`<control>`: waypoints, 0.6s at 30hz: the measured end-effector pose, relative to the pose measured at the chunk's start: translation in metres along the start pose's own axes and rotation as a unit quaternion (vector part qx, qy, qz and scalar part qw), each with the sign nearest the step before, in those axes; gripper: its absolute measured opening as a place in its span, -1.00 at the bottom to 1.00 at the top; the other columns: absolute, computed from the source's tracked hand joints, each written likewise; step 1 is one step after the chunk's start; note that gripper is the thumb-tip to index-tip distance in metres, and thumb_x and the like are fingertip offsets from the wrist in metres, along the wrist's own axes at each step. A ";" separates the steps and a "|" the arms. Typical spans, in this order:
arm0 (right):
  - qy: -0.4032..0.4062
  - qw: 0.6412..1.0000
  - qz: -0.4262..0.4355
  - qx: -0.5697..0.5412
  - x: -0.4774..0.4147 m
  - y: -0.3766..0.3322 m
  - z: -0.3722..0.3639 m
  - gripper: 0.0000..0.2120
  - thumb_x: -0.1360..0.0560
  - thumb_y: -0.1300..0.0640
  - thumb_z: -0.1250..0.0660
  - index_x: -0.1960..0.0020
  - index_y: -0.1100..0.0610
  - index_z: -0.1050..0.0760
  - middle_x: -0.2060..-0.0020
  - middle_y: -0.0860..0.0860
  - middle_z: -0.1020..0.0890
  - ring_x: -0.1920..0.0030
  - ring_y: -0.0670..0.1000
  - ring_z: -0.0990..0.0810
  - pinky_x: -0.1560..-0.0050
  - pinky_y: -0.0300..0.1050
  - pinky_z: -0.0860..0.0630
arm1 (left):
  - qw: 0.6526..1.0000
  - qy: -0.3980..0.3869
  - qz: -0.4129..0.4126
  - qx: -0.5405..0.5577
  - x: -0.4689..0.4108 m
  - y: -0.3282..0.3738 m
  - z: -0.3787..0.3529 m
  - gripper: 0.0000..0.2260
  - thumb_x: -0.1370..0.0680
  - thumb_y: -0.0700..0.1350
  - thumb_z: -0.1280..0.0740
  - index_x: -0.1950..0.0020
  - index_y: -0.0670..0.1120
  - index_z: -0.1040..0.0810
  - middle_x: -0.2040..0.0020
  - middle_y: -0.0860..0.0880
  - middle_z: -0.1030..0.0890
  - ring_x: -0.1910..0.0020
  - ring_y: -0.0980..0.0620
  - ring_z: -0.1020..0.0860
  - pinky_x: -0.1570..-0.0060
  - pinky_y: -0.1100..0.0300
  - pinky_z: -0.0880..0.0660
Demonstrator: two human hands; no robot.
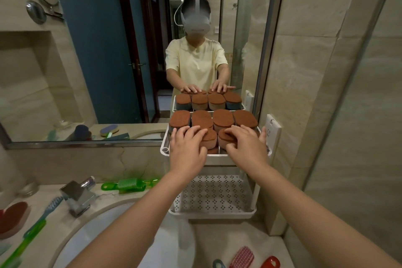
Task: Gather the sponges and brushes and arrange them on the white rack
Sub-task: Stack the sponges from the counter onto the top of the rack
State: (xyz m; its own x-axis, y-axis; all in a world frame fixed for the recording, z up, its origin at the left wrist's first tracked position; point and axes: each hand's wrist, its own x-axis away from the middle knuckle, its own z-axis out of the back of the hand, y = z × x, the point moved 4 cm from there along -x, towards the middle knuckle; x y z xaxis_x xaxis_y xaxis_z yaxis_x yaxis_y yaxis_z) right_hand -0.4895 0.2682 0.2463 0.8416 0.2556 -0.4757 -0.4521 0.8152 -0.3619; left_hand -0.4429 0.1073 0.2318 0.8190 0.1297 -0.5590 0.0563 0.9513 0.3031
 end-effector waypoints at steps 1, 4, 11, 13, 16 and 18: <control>0.006 1.000 0.003 0.009 0.001 0.000 -0.002 -0.60 -0.46 0.09 -0.26 -0.28 -0.13 -0.48 -0.34 -0.14 -0.50 -0.48 0.01 -0.27 -0.48 0.29 0.32 | 1.000 0.002 -0.002 -0.003 0.001 0.000 0.000 -0.56 -0.53 -0.06 -0.20 -0.42 0.11 -0.40 -0.43 0.10 -0.38 -0.46 0.01 -0.19 -0.52 -0.01 0.13; 0.007 1.000 0.006 0.021 0.003 -0.002 -0.005 -0.60 -0.47 0.10 -0.24 -0.29 -0.13 -0.46 -0.36 -0.14 -0.48 -0.49 0.03 -0.26 -0.45 0.34 0.34 | 1.000 -0.001 -0.006 -0.003 0.001 -0.001 0.000 -0.57 -0.53 -0.05 -0.20 -0.42 0.12 -0.39 -0.44 0.10 -0.37 -0.47 0.01 -0.19 -0.53 -0.02 0.12; 0.065 0.997 0.032 -0.023 0.009 -0.019 0.005 -0.55 -0.43 0.04 -0.28 -0.32 -0.08 -0.45 -0.41 -0.08 -0.42 -0.53 0.02 -0.14 -0.43 0.24 0.43 | 0.996 0.026 -0.008 0.090 0.008 -0.001 0.016 -0.53 -0.47 -0.14 -0.20 -0.39 0.10 -0.40 -0.38 0.09 -0.38 -0.45 0.08 -0.21 -0.51 -0.10 0.22; 0.090 0.990 0.065 -0.091 0.014 -0.033 0.009 -0.56 -0.42 0.09 -0.27 -0.30 -0.03 -0.48 -0.36 -0.06 -0.47 -0.50 -0.01 -0.21 -0.51 0.23 0.27 | 0.987 0.063 0.000 0.147 0.016 -0.005 0.026 -0.55 -0.45 -0.16 -0.19 -0.32 0.10 -0.44 -0.30 0.13 -0.43 -0.39 0.11 -0.29 -0.53 -0.08 0.15; 0.086 0.971 0.123 -0.184 0.022 -0.059 0.009 -0.60 -0.44 0.18 -0.26 -0.28 0.04 -0.50 -0.30 -0.05 -0.51 -0.44 -0.04 -0.31 -0.49 0.11 -0.18 | 0.973 0.109 0.009 0.205 0.032 -0.020 0.039 -0.60 -0.44 -0.16 -0.15 -0.25 0.07 -0.47 -0.20 0.18 -0.45 -0.31 0.16 -0.36 -0.51 -0.09 -0.09; 0.091 0.962 0.153 -0.205 0.026 -0.080 0.005 -0.65 -0.43 0.19 -0.26 -0.21 0.04 -0.53 -0.21 -0.08 -0.55 -0.35 -0.07 -0.39 -0.39 -0.01 -0.33 | 0.966 0.126 0.019 0.224 0.041 -0.034 0.047 -0.62 -0.46 -0.16 -0.15 -0.24 0.04 -0.49 -0.17 0.21 -0.44 -0.26 0.18 -0.38 -0.37 -0.06 -0.32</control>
State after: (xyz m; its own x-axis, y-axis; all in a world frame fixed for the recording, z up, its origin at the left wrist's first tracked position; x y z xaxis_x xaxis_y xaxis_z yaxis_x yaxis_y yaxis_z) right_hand -0.4298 0.2118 0.2666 0.6016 0.3255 -0.7295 -0.7807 0.4331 -0.4505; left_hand -0.3840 0.0675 0.2348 0.6627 0.2796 -0.6948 0.3167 0.7361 0.5982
